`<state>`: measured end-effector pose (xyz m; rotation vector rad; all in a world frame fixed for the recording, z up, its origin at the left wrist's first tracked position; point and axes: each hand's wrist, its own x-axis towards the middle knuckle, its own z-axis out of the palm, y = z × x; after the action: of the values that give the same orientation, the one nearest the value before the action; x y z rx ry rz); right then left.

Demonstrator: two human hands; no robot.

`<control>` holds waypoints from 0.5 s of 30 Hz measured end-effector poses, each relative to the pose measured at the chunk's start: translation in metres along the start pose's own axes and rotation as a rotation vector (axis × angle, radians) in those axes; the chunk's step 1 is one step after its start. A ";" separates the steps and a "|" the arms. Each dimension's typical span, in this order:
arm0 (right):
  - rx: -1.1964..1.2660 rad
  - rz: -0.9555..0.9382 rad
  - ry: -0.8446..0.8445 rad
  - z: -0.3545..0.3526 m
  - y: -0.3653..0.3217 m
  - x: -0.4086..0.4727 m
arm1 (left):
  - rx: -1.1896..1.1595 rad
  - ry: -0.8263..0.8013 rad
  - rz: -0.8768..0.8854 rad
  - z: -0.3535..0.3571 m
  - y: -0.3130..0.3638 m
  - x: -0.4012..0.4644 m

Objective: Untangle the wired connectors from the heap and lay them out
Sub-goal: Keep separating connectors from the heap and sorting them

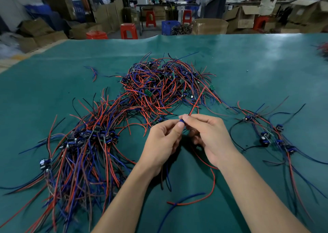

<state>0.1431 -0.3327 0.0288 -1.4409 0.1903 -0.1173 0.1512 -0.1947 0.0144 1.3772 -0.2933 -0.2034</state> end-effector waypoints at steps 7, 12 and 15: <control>0.002 -0.142 0.133 -0.009 0.001 0.009 | 0.117 -0.049 -0.023 -0.001 -0.002 -0.001; -0.183 -0.308 0.290 -0.025 0.004 0.017 | 0.161 -0.072 -0.035 -0.002 -0.001 -0.002; -0.377 -0.480 0.476 -0.046 0.000 0.023 | 0.191 -0.097 -0.040 0.000 -0.001 -0.003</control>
<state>0.1569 -0.3815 0.0219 -1.7966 0.2603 -0.8596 0.1483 -0.1938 0.0131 1.5653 -0.3741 -0.2816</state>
